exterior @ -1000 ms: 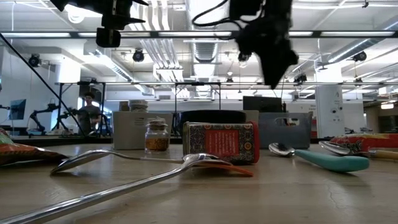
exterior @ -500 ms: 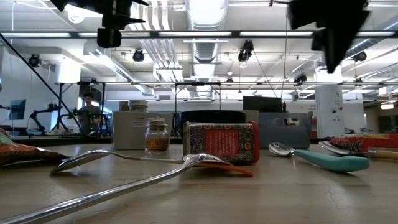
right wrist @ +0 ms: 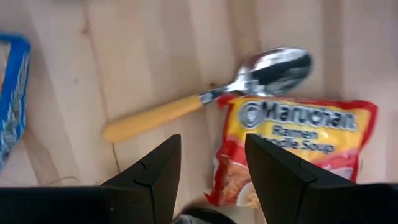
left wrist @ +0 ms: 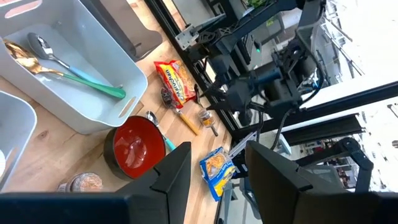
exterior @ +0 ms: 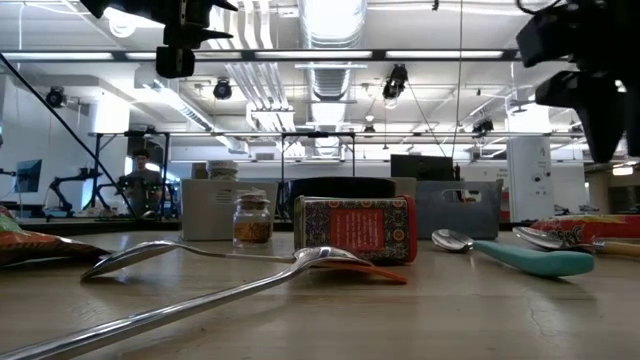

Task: Pick & Place Food Item
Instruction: Put the red noodle pack into the black bin

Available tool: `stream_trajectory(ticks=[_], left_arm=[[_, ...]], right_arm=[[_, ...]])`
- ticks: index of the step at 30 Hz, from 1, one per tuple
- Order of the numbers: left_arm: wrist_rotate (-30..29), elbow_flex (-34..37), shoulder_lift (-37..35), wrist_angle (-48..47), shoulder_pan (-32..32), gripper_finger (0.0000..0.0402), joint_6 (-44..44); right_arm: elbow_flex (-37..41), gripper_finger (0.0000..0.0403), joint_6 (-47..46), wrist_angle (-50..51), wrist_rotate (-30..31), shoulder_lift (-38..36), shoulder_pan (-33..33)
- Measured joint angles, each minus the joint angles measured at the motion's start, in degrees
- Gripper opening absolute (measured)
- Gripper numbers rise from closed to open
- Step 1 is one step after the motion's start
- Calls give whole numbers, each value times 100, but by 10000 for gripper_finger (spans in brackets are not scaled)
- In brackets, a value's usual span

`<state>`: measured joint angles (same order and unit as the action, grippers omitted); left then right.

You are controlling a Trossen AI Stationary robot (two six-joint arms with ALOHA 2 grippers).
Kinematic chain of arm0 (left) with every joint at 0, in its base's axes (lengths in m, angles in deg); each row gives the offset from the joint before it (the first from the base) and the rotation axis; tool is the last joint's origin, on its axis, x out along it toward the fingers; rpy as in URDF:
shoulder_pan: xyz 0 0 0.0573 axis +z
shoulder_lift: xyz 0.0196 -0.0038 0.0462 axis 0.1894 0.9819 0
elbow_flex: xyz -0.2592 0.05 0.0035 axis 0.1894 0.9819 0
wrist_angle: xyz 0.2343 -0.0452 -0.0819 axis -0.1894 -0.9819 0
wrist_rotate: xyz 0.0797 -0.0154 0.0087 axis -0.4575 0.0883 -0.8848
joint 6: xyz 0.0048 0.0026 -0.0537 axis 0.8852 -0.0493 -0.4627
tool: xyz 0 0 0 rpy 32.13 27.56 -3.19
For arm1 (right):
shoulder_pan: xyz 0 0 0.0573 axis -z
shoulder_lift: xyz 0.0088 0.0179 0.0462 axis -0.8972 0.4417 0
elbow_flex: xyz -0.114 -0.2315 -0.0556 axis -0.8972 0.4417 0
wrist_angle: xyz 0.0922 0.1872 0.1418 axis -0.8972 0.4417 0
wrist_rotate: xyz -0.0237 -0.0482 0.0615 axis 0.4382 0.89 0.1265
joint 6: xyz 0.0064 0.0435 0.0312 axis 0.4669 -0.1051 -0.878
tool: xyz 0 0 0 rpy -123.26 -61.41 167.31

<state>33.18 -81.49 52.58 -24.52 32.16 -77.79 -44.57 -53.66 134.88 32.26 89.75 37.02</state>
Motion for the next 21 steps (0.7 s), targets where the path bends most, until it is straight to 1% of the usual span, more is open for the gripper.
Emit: stream_trajectory(ticks=[5,10,13,21], left_arm=[[0,0,0,0,2,157,0],[-1,0,0,-6,1,157,0],[0,0,0,-17,0,157,0],[0,0,0,-41,0,157,30]], right_arm=[[-2,176,139,-154,85,482,-116],[2,176,141,-165,557,948,-113],[2,176,133,-175,703,1165,-113],[2,176,149,-350,830,1500,-129]])
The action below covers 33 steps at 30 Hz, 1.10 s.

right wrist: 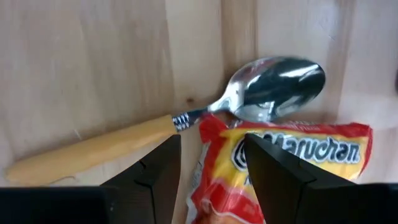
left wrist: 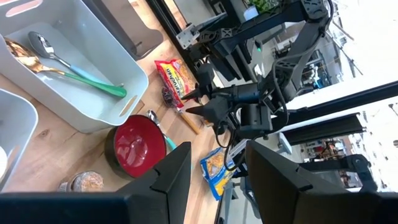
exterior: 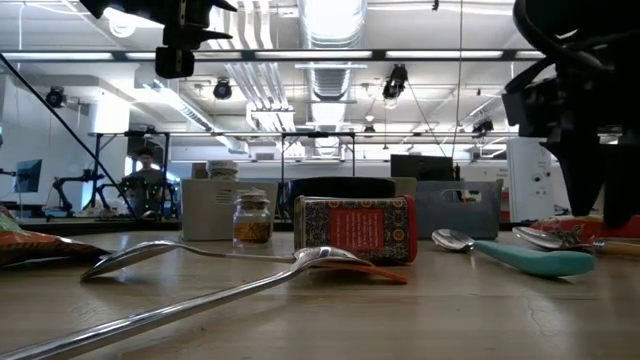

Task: Pick & Place Food Item
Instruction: Put the red noodle pack into the black bin

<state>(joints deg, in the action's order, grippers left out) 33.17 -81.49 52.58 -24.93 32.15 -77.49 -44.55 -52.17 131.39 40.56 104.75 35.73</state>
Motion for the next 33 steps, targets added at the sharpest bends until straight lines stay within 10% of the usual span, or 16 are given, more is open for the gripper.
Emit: stream_trajectory(ticks=[8,18,33], left_arm=[[-22,0,2,-20,0,157,165],[-22,0,2,-134,-2,157,162],[-22,0,2,-136,-2,157,208]], right_arm=[[28,162,120,-97,392,416,-19],[61,17,-43,-76,387,484,-19],[-50,8,-1073,501,365,-110,-21]])
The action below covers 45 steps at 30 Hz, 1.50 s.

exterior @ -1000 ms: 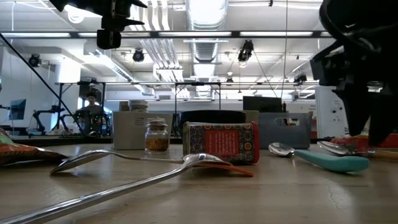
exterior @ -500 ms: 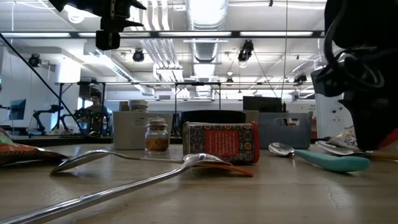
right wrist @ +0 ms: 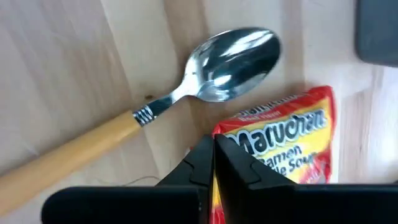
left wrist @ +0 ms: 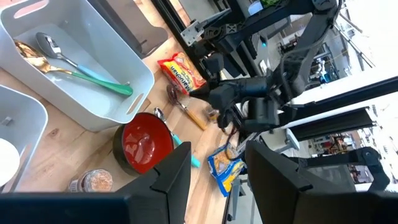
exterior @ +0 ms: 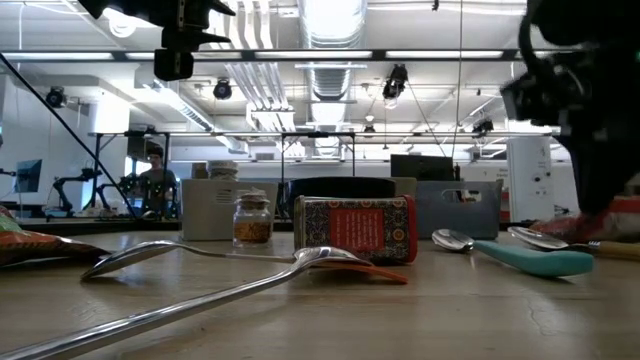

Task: Pick & Place Food Item
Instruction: Put the red noodle pack into the black bin

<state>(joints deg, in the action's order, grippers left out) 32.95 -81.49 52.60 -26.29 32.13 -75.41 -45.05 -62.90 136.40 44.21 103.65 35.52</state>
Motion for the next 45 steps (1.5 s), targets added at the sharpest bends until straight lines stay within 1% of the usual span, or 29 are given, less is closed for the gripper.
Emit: stream_trajectory(ticks=[7,12,18,24,30,32,37,41,45], left_arm=[[0,0,0,0,0,157,44],[0,0,0,2,0,157,64],[0,0,0,2,0,157,64],[0,0,0,2,0,157,62],[-1,-1,0,4,0,157,59],[-2,-2,0,4,0,157,59],[-2,-2,0,4,0,157,57],[-2,-2,0,5,0,157,55],[-4,-2,0,6,0,157,68]], right_arm=[[-86,8,-946,20,22,-966,2],[-68,8,-1573,70,376,-1669,2],[-68,8,-1827,136,803,-2338,4],[-68,8,-1946,195,1101,-2761,4],[-347,8,-1684,349,1422,-2995,25],[-540,8,-1582,528,1526,-3033,52],[-1201,8,-1136,1136,1554,-3023,226],[-1658,8,-618,1382,1665,-2986,454],[-1990,8,219,1403,1672,-2998,879]])
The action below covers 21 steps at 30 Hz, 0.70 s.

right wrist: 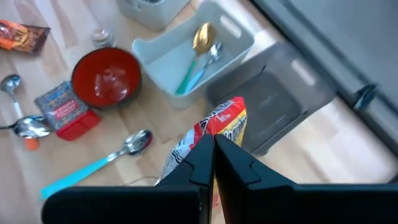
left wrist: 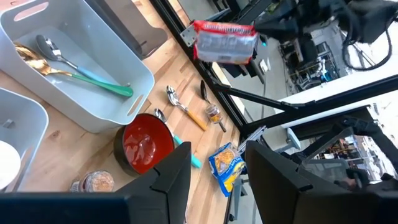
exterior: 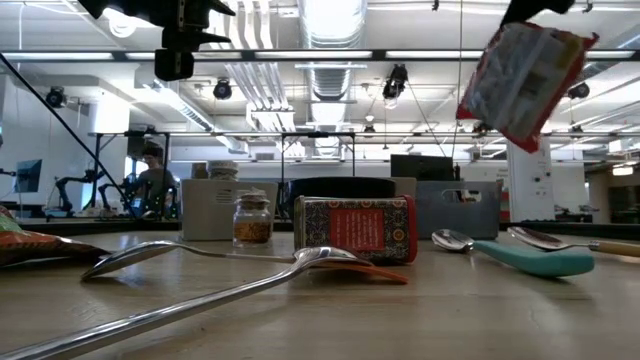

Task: Pick & Place Food Item
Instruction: Put the red noodle pack into the black bin

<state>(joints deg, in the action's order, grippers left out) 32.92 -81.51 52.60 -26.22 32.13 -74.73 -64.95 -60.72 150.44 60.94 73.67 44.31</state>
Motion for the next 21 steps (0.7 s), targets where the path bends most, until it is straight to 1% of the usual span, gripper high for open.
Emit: stream_trajectory(ticks=[4,7,15,21], left_arm=[[-2,0,0,0,0,157,54],[-15,0,0,0,0,157,107],[-18,0,0,0,4,157,186],[-17,0,0,0,4,157,186]], right_arm=[[-316,8,912,-2,-47,8,558],[-466,8,1537,-20,-387,8,1123],[-498,8,3099,-506,-2036,13,2862],[-498,8,4169,-981,-3235,174,3850]])
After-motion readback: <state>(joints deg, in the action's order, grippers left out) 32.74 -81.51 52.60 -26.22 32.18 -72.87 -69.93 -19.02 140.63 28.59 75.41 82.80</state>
